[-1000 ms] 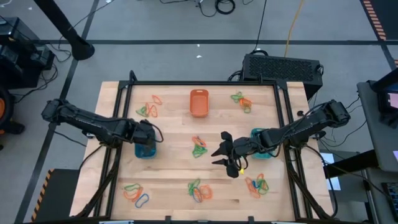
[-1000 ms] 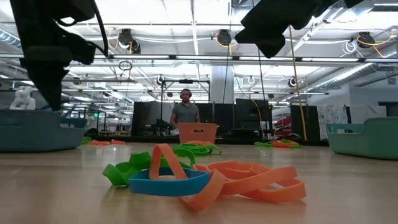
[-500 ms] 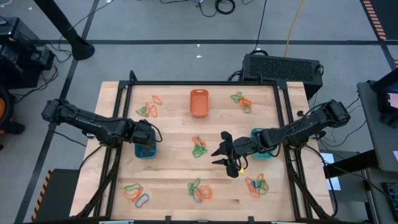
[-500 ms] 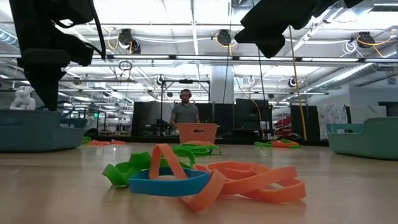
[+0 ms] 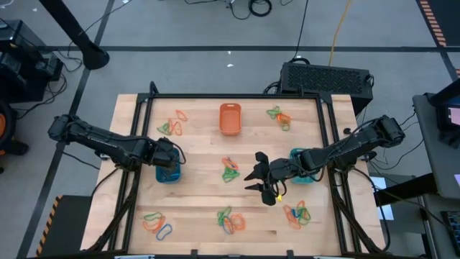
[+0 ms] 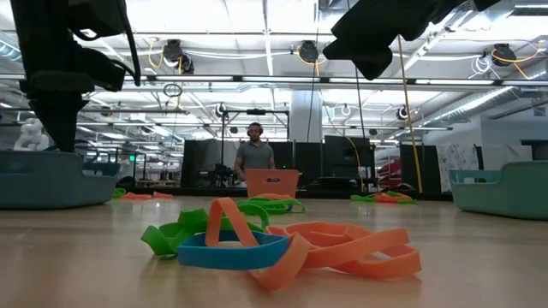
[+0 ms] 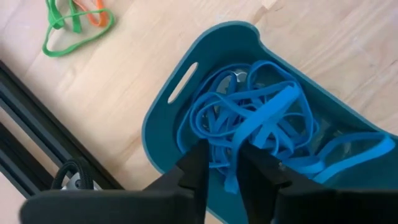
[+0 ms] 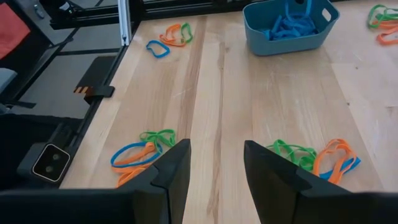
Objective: Sort rubber bands into baskets
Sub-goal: Put the blue rubber band into the blue bin
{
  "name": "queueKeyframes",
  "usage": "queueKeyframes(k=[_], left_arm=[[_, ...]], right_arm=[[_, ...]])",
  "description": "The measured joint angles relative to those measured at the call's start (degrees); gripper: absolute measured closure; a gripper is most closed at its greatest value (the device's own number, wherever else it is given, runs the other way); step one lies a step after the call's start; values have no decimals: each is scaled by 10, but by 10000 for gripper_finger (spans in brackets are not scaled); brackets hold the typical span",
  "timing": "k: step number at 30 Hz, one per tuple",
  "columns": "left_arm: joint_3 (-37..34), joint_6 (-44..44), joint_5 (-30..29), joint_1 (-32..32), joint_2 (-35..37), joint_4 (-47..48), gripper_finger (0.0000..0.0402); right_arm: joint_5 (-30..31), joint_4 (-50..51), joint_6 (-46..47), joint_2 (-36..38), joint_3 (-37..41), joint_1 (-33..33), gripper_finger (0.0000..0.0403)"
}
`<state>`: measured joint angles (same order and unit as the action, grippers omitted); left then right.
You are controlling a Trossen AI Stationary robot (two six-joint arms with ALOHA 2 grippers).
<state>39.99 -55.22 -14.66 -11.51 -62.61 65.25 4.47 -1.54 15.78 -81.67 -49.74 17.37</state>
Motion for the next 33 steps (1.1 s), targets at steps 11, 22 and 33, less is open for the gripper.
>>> queueKeyframes(k=[11, 22, 33], left_arm=[[0, 0, 33, 0, 0, 2, 304], [0, 6, 37, 0, 0, -65, 304], [0, 91, 157, -34, 0, -353, 304]], right_arm=[[0, 0, 0, 0, 0, 0, 261], [0, 1, 0, 0, 0, 0, 261], [0, 1, 0, 0, 0, 0, 261]])
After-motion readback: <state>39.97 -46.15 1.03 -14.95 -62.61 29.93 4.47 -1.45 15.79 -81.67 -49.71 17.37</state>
